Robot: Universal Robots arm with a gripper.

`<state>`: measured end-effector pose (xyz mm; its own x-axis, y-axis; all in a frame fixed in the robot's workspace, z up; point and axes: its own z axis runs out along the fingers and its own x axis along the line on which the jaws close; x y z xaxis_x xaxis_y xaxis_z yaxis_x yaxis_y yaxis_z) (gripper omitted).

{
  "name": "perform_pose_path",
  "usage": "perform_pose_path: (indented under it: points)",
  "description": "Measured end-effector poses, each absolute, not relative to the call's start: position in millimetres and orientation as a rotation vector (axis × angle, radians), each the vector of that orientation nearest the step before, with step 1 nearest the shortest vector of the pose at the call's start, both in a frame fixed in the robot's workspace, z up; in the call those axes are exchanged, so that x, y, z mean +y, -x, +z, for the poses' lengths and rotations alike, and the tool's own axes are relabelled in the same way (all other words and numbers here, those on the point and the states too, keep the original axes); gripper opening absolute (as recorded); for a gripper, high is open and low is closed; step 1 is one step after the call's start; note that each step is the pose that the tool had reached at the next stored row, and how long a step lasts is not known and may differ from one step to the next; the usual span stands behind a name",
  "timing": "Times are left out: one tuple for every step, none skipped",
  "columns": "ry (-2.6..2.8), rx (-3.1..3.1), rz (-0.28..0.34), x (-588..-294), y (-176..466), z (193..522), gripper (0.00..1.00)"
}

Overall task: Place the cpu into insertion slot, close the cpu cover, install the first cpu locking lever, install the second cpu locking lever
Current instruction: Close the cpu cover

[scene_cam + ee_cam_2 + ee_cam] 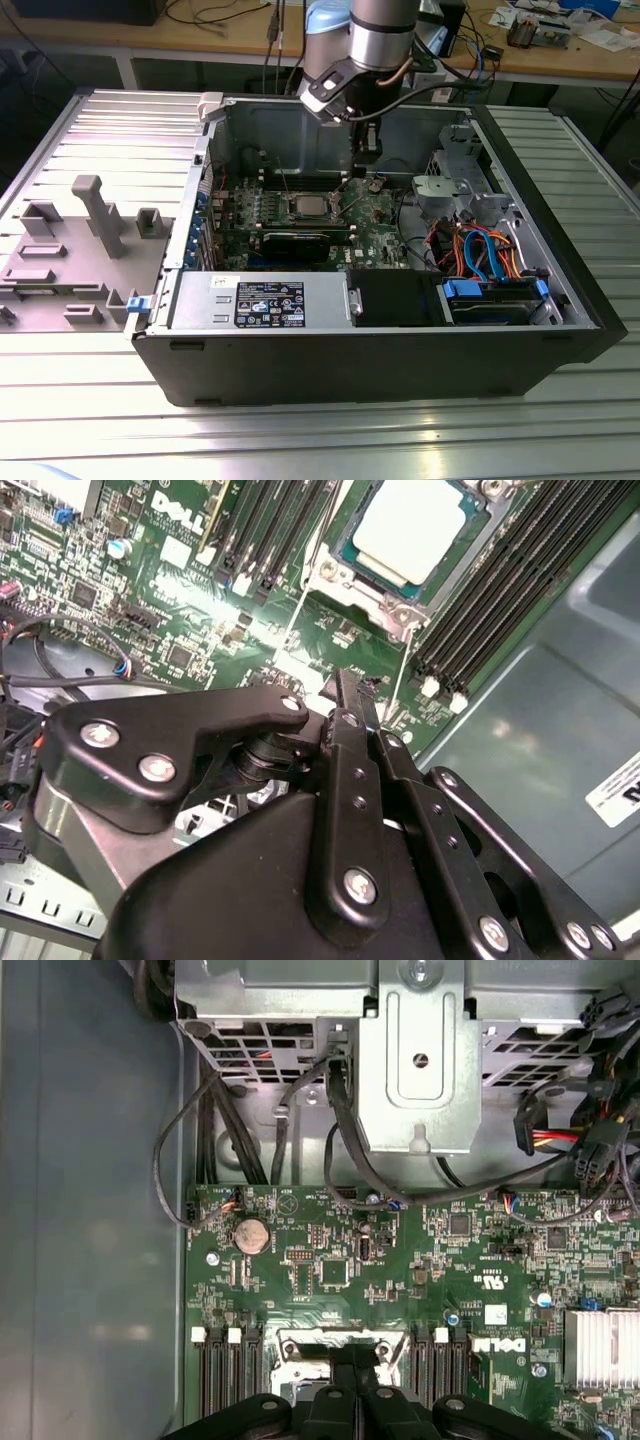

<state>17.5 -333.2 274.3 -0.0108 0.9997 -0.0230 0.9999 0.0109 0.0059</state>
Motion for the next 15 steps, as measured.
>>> perform_pose_path:
  points:
    - [-2.195,2.219,-0.019,-333.2,-18.6,274.1,0.11]
    - [-2.195,2.219,-0.019,-333.2,-21.6,273.9,0.11]
    - [-2.195,2.219,-0.019,-333.2,-25.4,273.6,0.11]
    - [-2.195,2.219,-0.018,-333.2,-28.1,273.1,0.11]
    - [-2.195,2.219,-0.018,-333.1,-29.9,272.5,0.11]
    - [-2.195,2.219,-0.018,-333.1,-31.7,272.0,0.11]
    - [-2.195,2.219,-0.019,-333.1,-33.6,271.1,0.11]
    - [-2.194,2.219,-0.018,-333.0,-35.7,270.1,0.11]
    - [-2.194,2.22,-0.019,-333.0,-37.2,269.4,0.11]
    - [-2.192,2.221,-0.019,-332.9,-38.8,268.5,0.11]
    - [-2.19,2.224,-0.019,-332.9,-40.5,267.5,0.11]
    - [-2.188,2.226,-0.019,-332.8,-42.1,266.7,0.11]
    - [-2.184,2.229,-0.019,-332.7,-44.5,265.6,0.11]
    - [-2.182,2.232,-0.018,-332.4,-45.9,264.9,0.11]
    - [-2.18,2.234,-0.019,-332.2,-46.7,263.8,0.11]
